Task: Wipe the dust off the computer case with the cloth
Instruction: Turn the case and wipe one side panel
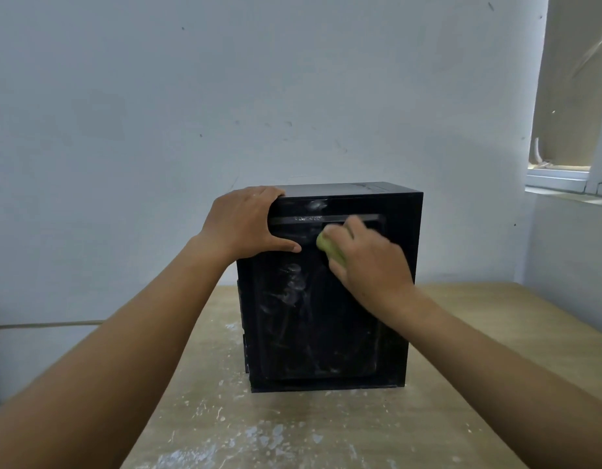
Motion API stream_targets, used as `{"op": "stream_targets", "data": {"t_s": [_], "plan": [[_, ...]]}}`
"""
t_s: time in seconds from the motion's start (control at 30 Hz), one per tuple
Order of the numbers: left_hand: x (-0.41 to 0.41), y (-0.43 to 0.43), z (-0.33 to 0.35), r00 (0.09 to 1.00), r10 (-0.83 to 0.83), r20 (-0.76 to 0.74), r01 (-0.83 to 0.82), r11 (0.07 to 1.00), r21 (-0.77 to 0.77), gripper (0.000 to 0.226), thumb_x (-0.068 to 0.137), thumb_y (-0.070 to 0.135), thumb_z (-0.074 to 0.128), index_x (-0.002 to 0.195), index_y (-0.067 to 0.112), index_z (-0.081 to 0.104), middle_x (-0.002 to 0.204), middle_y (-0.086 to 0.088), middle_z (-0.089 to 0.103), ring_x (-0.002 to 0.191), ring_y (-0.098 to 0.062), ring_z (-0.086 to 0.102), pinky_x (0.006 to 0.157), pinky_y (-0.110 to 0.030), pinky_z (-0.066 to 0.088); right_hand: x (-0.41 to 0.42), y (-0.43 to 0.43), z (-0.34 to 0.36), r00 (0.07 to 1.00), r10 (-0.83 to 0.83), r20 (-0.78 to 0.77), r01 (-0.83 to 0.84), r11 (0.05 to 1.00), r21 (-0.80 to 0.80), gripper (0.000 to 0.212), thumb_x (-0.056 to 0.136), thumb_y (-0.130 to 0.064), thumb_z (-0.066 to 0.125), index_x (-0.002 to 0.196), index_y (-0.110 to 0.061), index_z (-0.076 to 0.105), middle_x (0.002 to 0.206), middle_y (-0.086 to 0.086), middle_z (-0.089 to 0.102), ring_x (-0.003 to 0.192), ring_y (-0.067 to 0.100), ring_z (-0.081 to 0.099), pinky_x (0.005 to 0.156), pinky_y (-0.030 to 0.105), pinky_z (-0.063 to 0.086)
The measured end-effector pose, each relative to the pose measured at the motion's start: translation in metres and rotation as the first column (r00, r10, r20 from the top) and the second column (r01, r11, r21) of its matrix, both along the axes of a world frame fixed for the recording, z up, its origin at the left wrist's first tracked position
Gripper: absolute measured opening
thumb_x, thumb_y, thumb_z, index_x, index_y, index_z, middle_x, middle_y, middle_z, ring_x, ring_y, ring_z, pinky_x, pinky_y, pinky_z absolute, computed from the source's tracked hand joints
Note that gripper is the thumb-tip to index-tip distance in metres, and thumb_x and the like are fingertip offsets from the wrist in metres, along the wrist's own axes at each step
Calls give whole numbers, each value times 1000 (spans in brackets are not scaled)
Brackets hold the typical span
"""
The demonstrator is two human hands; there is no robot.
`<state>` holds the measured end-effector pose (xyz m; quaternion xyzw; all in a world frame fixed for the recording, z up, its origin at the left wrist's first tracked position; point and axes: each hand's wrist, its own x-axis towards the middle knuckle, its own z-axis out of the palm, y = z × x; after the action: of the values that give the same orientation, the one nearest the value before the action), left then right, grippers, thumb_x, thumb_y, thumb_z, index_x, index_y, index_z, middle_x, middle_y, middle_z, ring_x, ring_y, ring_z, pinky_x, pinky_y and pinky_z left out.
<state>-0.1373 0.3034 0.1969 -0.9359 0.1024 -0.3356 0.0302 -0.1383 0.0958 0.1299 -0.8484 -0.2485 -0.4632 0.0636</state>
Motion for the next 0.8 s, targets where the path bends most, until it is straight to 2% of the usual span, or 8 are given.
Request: {"op": "stream_targets", "data": {"t_s": [0.07,0.17,0.27,0.43,0.6,0.8], "plan": [[1,-1,-1,1000,-3,14,3,1000,-2,103,58,83,67,140,25,44,136,6,57,121,-19,55,92,-35,44,0,0,-20,999,10,-51,-13,997,-70,36,78,-23,75,109,-18,58,94,4,53,60,20,54,37,30,43],[1,-3,-2,1000,0,31,0,1000,2,105,56,84,66,140,25,44,135,7,57,120,-19,56,92,-34,45,1,-2,-33,996,12,-91,-21,996,-92,37,78,-24,76,110,-19,59,94,3,54,61,19,56,36,32,45],[1,-3,-2,1000,9,30,-9,1000,1,107,56,85,65,142,26,43,138,7,56,123,-18,54,94,-33,44,3,-2,-19,997,20,-74,-25,998,-66,34,81,-27,73,111,-20,59,94,2,52,61,19,54,38,30,44],[2,-2,-2,999,12,33,-12,1000,-11,106,56,83,67,142,27,43,138,7,55,125,-17,52,95,-32,42,5,0,20,1000,17,13,-18,999,42,30,85,-30,69,111,-18,61,96,4,55,66,24,58,47,25,32],[3,-2,-3,999,13,40,-13,1000,-1,106,56,84,66,142,26,43,136,8,57,123,-17,54,92,-31,43,10,5,55,1000,-10,16,8,995,98,30,93,-35,56,119,-20,56,107,4,52,74,26,56,54,28,33],[4,-2,-3,999,10,42,-10,1000,3,106,56,84,66,142,25,43,137,8,57,123,-17,54,92,-32,43,7,24,50,1000,16,26,-17,998,56,29,92,-30,60,116,-15,58,105,6,53,74,26,58,51,28,36]]}}
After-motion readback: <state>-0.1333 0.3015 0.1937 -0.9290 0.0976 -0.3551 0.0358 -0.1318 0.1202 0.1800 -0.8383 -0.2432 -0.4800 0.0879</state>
